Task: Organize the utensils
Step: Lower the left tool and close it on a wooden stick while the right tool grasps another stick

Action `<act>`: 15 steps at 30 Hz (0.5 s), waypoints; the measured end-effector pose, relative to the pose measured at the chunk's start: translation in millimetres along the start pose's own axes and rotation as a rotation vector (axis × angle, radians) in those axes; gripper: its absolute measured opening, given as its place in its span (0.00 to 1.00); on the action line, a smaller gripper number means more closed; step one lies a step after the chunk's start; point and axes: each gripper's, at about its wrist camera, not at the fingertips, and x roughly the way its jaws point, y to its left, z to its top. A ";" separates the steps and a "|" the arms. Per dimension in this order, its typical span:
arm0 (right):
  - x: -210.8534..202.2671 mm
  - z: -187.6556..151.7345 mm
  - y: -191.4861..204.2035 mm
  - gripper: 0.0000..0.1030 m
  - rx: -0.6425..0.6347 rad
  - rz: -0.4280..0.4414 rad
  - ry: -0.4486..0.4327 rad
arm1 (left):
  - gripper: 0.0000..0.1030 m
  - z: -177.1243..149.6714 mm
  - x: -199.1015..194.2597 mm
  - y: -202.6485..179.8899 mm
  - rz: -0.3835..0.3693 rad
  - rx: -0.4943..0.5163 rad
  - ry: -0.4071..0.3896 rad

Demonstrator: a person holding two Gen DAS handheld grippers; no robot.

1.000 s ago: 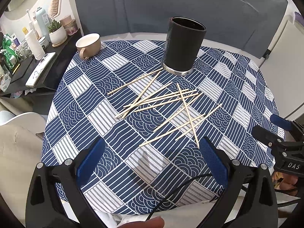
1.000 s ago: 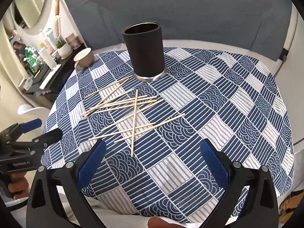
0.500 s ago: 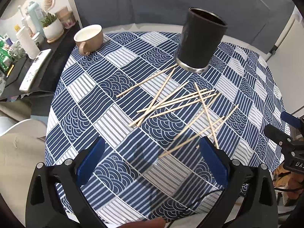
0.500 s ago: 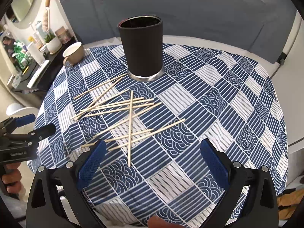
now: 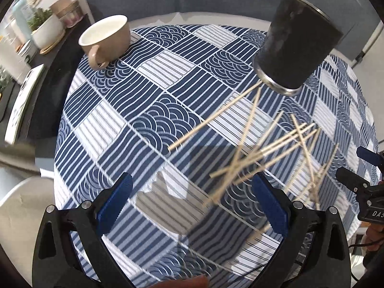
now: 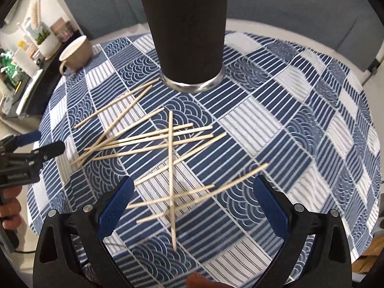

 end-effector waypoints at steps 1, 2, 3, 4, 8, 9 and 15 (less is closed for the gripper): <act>6.5 0.6 1.5 0.92 0.004 0.000 0.008 | 0.94 2.3 5.0 0.3 0.016 0.022 -0.001; 13.0 0.9 3.6 0.92 0.004 -0.002 0.015 | 0.94 3.7 8.4 0.8 0.025 0.036 -0.001; 18.0 0.7 5.3 0.92 0.002 -0.007 0.019 | 0.94 5.5 12.7 1.5 0.029 0.053 0.001; 22.1 0.5 6.4 0.92 0.000 -0.012 0.022 | 0.94 8.1 18.5 2.6 0.022 0.066 0.011; 40.4 0.0 11.0 0.92 -0.006 -0.017 0.045 | 0.94 18.2 35.5 5.7 0.007 0.089 0.028; 45.0 -0.3 11.8 0.92 -0.008 -0.019 0.052 | 0.94 20.8 38.8 6.1 0.000 0.097 0.030; 62.0 0.4 12.4 0.92 -0.008 -0.021 0.075 | 0.94 37.9 54.9 1.8 -0.033 0.148 0.029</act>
